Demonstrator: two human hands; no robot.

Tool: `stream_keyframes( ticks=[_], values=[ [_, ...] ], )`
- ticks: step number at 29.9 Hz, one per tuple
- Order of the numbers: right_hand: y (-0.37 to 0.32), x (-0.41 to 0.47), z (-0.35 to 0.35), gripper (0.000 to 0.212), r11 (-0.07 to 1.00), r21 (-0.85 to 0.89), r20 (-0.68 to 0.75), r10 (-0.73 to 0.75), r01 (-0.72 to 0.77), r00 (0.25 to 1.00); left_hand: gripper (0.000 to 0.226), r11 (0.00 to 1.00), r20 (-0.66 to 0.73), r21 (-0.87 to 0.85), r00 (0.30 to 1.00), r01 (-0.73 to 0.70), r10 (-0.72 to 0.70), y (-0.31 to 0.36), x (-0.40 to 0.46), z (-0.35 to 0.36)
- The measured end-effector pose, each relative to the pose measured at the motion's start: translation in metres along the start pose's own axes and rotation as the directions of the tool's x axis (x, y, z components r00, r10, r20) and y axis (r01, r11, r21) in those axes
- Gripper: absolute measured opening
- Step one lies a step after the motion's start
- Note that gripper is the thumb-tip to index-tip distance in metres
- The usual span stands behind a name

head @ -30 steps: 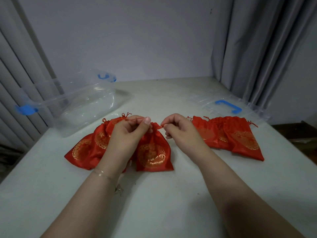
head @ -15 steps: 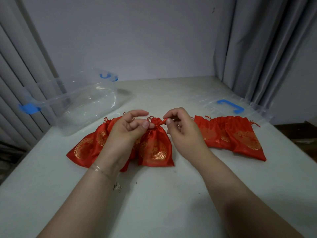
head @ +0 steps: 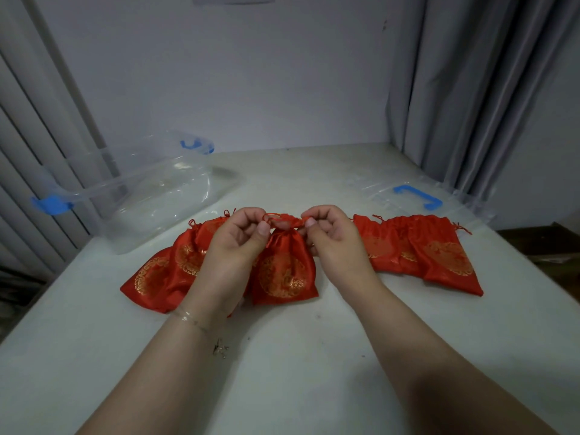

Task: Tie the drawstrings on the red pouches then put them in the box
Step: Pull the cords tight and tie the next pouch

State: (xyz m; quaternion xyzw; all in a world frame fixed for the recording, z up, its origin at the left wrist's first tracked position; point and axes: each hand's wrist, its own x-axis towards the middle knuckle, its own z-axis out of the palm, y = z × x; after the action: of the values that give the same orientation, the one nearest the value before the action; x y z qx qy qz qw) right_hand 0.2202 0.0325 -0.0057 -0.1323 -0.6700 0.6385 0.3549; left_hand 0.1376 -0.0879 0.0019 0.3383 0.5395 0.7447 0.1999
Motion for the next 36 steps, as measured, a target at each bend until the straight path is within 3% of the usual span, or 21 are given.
stream_keyframes(
  ticks=[3, 8, 12, 15, 17, 21, 25, 28, 31, 36],
  values=[
    [-0.001, 0.000, 0.002, 0.022, 0.991, -0.058, 0.060, 0.126, -0.122, 0.990, 0.006, 1.000, -0.037, 0.027, 0.999, 0.001, 0.000, 0.005, -0.002, 0.003],
    [-0.002, -0.001, 0.003, 0.017, 0.948, -0.059, 0.101, 0.318, -0.313, 0.943, 0.012, 0.977, -0.248, 0.028, 0.949, 0.209, -0.196, -0.002, 0.006, -0.004],
    [0.001, -0.004, 0.006, 0.014, 0.937, -0.068, 0.129, 0.350, -0.344, 0.928, 0.005, 0.969, -0.307, 0.103, 0.934, 0.224, -0.184, -0.008, 0.007, -0.005],
    [0.005, -0.003, 0.006, 0.016, 0.970, -0.106, 0.116, 0.230, -0.218, 0.966, 0.004, 0.944, -0.271, 0.275, 0.957, 0.181, -0.105, -0.007, 0.005, -0.006],
    [0.007, -0.003, 0.006, 0.016, 0.972, -0.223, 0.111, 0.104, -0.077, 0.988, 0.005, 0.882, -0.213, 0.450, 0.976, 0.136, -0.042, -0.005, 0.003, -0.007],
    [0.009, -0.007, 0.005, 0.005, 0.830, -0.490, 0.180, -0.203, 0.267, 0.962, 0.009, 0.708, -0.038, 0.707, 0.999, 0.001, 0.036, -0.001, 0.001, -0.009],
    [0.007, -0.008, 0.004, 0.007, 0.703, -0.608, 0.273, -0.252, 0.369, 0.928, 0.011, 0.618, 0.079, 0.781, 0.996, -0.093, 0.050, 0.000, 0.000, -0.007],
    [0.005, -0.007, 0.005, 0.009, 0.753, -0.539, 0.294, -0.252, 0.378, 0.922, 0.012, 0.708, -0.005, 0.705, 0.999, -0.034, 0.053, 0.000, -0.001, -0.005],
    [0.003, -0.006, 0.001, 0.023, 0.809, -0.528, 0.289, -0.117, 0.260, 0.950, 0.006, 0.835, -0.063, 0.549, 0.998, 0.043, -0.010, 0.003, -0.001, -0.004],
    [0.001, 0.000, -0.009, 0.019, 0.721, -0.661, 0.245, -0.054, 0.208, 0.968, 0.008, 0.922, -0.102, 0.364, 0.990, 0.131, -0.100, 0.006, -0.001, -0.007]
  ],
)
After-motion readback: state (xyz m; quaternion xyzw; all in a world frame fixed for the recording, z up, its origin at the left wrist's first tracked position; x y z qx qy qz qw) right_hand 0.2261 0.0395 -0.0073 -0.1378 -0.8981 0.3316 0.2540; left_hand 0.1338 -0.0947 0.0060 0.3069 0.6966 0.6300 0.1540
